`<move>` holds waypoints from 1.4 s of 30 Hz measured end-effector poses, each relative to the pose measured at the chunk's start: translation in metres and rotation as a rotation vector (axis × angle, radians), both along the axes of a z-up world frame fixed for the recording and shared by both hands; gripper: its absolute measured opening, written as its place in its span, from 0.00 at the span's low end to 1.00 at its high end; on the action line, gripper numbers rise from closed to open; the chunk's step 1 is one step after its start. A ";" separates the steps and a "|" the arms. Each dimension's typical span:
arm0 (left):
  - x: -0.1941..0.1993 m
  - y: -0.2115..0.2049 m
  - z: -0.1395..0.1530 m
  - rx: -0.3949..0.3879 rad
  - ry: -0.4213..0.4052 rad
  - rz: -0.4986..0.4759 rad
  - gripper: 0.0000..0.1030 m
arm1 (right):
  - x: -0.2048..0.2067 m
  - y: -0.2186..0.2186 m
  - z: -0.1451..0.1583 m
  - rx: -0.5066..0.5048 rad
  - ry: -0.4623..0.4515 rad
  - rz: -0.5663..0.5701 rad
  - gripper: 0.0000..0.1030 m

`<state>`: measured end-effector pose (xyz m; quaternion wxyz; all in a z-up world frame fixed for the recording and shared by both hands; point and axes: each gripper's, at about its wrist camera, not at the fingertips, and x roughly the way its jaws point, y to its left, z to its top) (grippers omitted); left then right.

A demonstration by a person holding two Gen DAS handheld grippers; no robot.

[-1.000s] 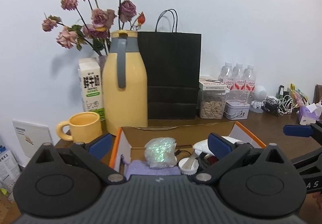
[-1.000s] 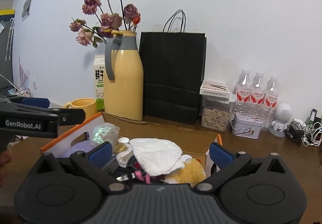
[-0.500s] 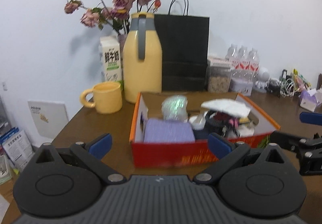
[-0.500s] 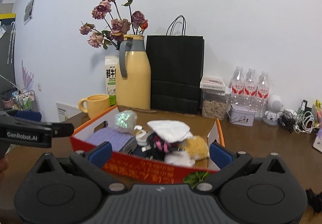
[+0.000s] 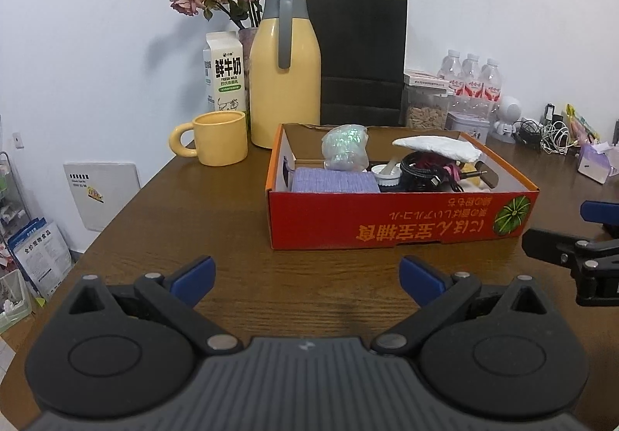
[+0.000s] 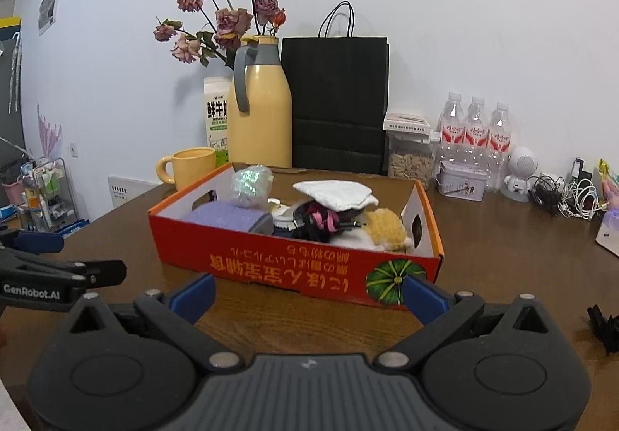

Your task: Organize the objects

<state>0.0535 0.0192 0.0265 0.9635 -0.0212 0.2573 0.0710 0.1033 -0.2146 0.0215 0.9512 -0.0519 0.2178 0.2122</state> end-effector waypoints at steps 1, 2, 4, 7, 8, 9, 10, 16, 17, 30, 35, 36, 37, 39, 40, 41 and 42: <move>-0.001 0.000 0.000 0.000 -0.001 0.000 1.00 | -0.001 0.000 0.000 -0.001 0.002 -0.001 1.00; -0.002 0.000 0.000 -0.001 -0.003 0.000 1.00 | -0.002 0.000 -0.001 -0.002 0.004 -0.002 1.00; -0.004 -0.001 0.001 -0.002 -0.006 0.000 1.00 | -0.003 0.000 -0.001 -0.003 0.003 -0.002 1.00; -0.004 -0.002 0.001 0.000 -0.007 0.001 1.00 | -0.005 0.000 0.001 -0.001 -0.001 -0.003 1.00; -0.004 -0.001 0.000 -0.001 -0.007 0.000 1.00 | -0.006 0.000 0.001 -0.001 -0.001 -0.003 1.00; -0.005 -0.002 0.000 -0.001 -0.007 0.000 1.00 | -0.006 0.000 0.001 -0.001 -0.002 -0.003 1.00; -0.005 -0.002 0.000 -0.001 -0.006 0.001 1.00 | -0.006 0.000 0.001 -0.001 -0.002 -0.002 1.00; -0.006 -0.003 0.000 0.000 -0.007 0.000 1.00 | -0.007 -0.001 0.001 -0.001 0.000 -0.003 1.00; -0.005 -0.003 0.000 0.000 -0.007 0.000 1.00 | -0.006 -0.001 0.000 -0.001 0.000 -0.003 1.00; -0.006 -0.003 0.001 0.003 -0.006 0.004 1.00 | -0.006 -0.001 0.000 0.000 0.000 -0.003 1.00; -0.006 -0.004 0.001 0.004 -0.007 0.002 1.00 | -0.007 -0.002 0.000 0.000 0.000 -0.003 1.00; -0.006 -0.004 0.001 0.004 -0.007 0.003 1.00 | -0.006 -0.002 0.000 0.000 0.001 -0.003 1.00; -0.006 -0.004 0.001 0.004 -0.007 0.004 1.00 | -0.006 -0.002 0.000 0.000 0.000 -0.003 1.00; -0.006 -0.005 0.001 0.004 -0.007 0.003 1.00 | -0.006 -0.002 0.000 0.000 0.000 -0.003 1.00; -0.006 -0.005 0.001 0.003 -0.007 0.003 1.00 | -0.006 -0.002 0.000 0.000 0.000 -0.003 1.00; -0.006 -0.005 0.001 0.004 -0.007 0.004 1.00 | -0.006 -0.002 0.000 0.000 0.001 -0.003 1.00; -0.006 -0.005 0.001 0.005 -0.007 0.005 1.00 | -0.006 -0.002 0.000 0.000 0.001 -0.003 1.00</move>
